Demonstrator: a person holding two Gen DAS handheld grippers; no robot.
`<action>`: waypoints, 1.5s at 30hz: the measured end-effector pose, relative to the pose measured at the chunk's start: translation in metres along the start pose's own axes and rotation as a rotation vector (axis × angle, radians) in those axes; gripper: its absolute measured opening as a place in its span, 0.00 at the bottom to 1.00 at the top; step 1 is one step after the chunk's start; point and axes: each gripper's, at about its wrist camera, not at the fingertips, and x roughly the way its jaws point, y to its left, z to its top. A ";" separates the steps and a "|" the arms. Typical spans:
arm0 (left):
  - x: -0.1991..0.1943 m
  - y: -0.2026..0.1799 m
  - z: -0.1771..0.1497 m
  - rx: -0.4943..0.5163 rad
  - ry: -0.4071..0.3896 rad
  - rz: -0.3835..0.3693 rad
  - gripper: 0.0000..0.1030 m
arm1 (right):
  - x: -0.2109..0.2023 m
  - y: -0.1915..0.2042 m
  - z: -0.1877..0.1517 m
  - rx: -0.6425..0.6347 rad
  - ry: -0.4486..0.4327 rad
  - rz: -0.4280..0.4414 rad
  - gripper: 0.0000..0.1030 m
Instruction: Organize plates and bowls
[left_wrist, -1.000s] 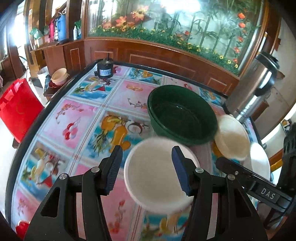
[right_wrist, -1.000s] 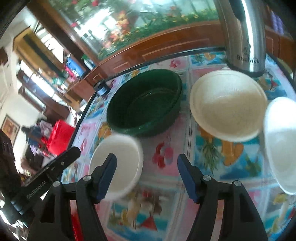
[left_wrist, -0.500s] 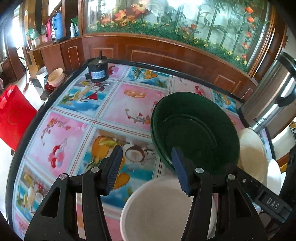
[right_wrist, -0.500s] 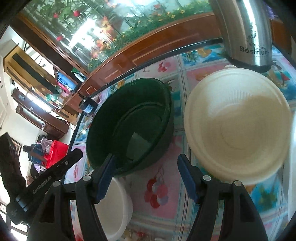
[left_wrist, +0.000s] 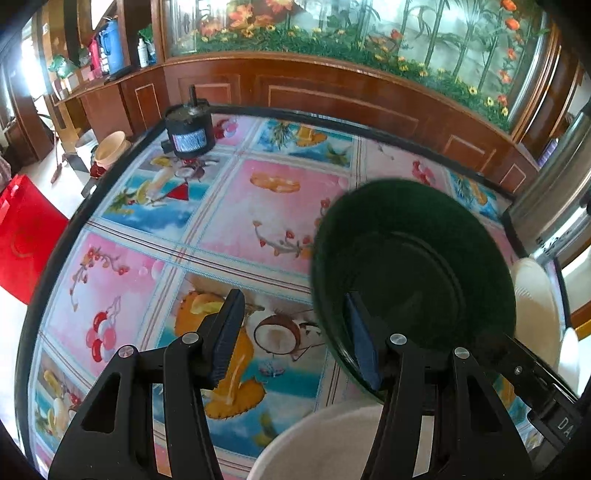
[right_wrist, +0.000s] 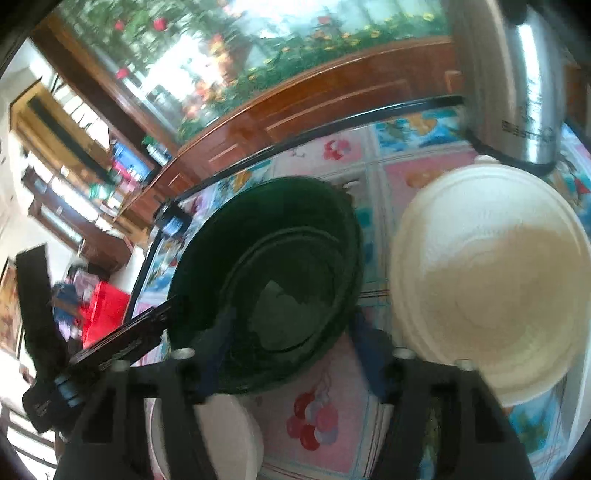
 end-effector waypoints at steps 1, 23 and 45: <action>0.003 0.001 0.000 -0.001 0.009 -0.009 0.50 | 0.000 0.000 0.000 -0.006 0.007 0.014 0.37; -0.066 0.012 -0.008 0.009 -0.046 -0.059 0.19 | -0.041 0.035 -0.001 -0.158 -0.012 0.018 0.28; -0.181 0.022 -0.153 0.027 -0.112 -0.126 0.20 | -0.136 0.050 -0.107 -0.274 -0.008 -0.018 0.28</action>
